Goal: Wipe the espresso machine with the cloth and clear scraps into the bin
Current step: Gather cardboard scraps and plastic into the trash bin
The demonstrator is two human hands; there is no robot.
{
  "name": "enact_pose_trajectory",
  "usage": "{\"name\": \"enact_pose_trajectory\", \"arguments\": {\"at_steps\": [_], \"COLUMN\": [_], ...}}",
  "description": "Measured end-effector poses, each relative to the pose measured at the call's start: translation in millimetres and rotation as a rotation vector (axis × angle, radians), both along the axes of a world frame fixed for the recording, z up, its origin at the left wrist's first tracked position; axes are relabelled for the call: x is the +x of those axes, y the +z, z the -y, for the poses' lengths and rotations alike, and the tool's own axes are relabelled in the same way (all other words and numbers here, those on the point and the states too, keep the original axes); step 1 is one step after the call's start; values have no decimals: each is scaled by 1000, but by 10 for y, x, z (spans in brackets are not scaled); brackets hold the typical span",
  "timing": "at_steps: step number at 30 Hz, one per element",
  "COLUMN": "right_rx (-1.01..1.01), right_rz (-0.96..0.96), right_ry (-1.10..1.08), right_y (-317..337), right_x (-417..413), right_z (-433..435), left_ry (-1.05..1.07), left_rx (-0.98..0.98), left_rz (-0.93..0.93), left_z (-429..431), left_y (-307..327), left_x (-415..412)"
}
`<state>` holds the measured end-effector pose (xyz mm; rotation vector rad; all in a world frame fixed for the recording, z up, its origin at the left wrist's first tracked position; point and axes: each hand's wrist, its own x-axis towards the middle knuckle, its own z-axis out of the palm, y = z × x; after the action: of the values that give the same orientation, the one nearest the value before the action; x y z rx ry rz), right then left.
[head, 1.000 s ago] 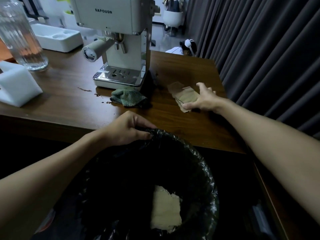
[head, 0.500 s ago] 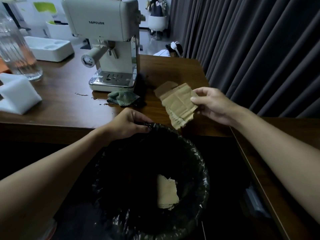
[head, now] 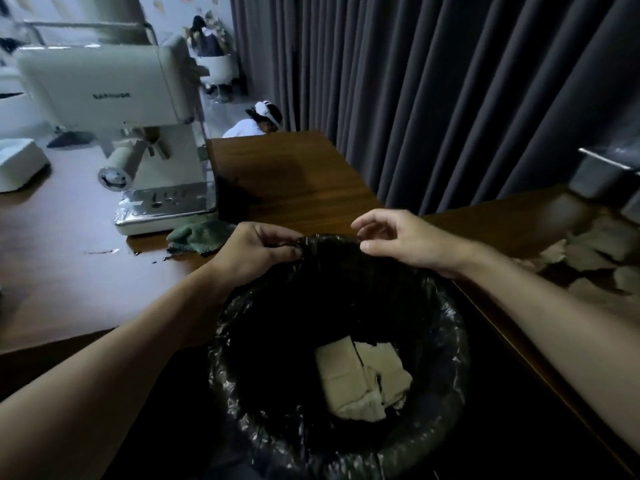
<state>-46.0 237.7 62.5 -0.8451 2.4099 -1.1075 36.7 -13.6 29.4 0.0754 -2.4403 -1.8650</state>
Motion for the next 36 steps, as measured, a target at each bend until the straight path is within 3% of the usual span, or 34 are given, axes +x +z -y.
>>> {"name": "enact_pose_trajectory", "arguments": {"at_steps": [6,12,18,22,24,29,31,36], "right_rx": [23,4,-12,11,41,65,125,426], "right_rz": [-79,-44,33,60,74,-118,-210,-189], "right_ry": [-274,-522,-698,-716,-701,-766,-824,-938], "right_y": [-86,-163,-269,-285,-299,-284,-284,-331], "right_x": [314,715,956,1007,1016,1065,1092,1208], "right_z": [-446,-980,-1502,-1687,-1763,-1833,-1868,-1946], "left_ry": [-154,-358,-627,-678,-736,-801,-849,-896], "left_rx": [93,55,-178,-477,-561,-644,-691,-717], "left_rz": [-6,34,-4,-233,-256,-293,-306,-299], "left_z": [-341,-835,-1282,-1514,-1596,-1681,-1671,-1672], "left_y": [137,60,38,-11,-8,-76,-130,-197], "left_x": [-226,-369,-465,-631,-679,-759,-784,-910]}}
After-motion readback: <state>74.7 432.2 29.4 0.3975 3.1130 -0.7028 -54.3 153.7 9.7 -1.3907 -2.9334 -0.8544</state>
